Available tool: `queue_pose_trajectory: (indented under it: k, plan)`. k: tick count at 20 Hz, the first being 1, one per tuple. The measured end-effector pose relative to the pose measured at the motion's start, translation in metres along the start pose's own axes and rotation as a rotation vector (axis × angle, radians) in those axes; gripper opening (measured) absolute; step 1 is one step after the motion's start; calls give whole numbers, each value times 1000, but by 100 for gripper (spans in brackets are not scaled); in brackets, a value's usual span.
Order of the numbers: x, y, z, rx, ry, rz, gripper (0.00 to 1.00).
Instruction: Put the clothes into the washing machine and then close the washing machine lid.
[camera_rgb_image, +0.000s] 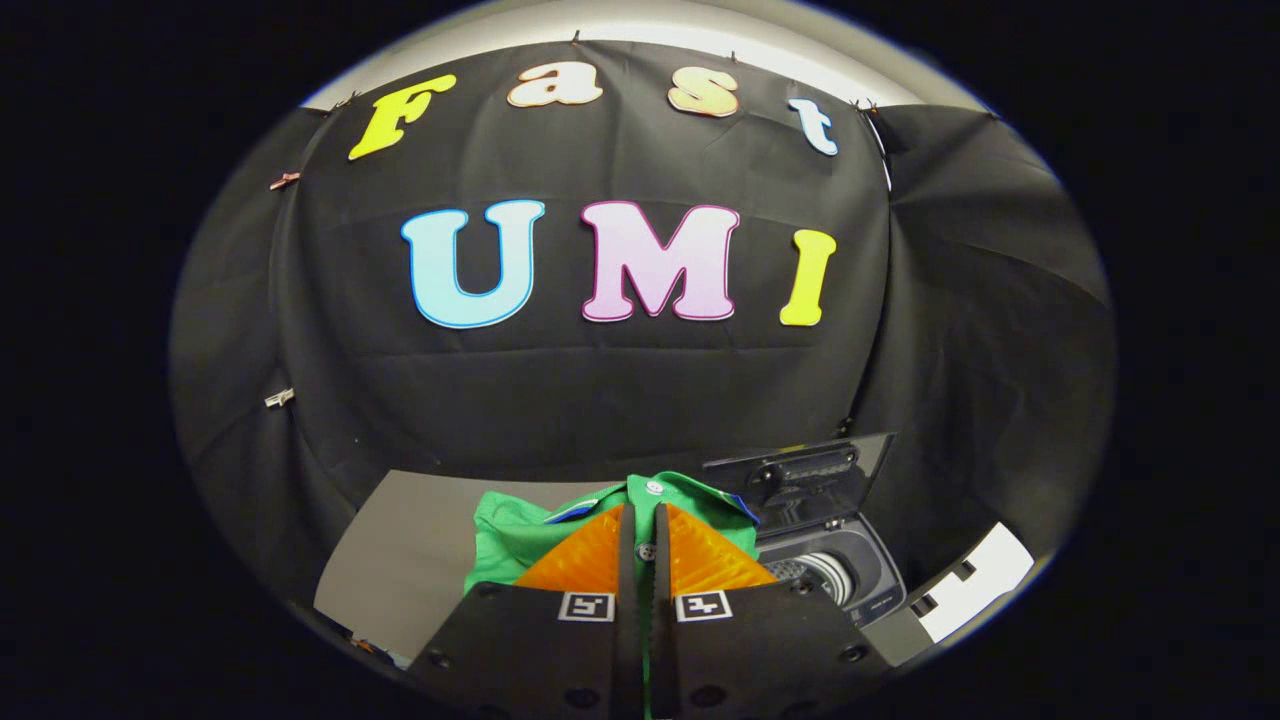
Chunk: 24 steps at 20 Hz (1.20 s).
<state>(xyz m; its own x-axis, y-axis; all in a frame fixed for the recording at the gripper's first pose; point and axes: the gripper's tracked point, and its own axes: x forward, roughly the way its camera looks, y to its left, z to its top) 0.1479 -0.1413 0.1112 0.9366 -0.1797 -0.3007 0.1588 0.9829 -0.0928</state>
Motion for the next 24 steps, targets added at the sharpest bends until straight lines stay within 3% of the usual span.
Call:
queue_pose_trajectory:
  k: [7,12,15,24]
  plan:
    - [21,-104,-2,-1,-6,63,8]
    - [43,-166,-16,-22,27,54,8]
    - [60,-193,-26,16,45,39,8]
    - [114,-241,-82,-59,130,-25,8]
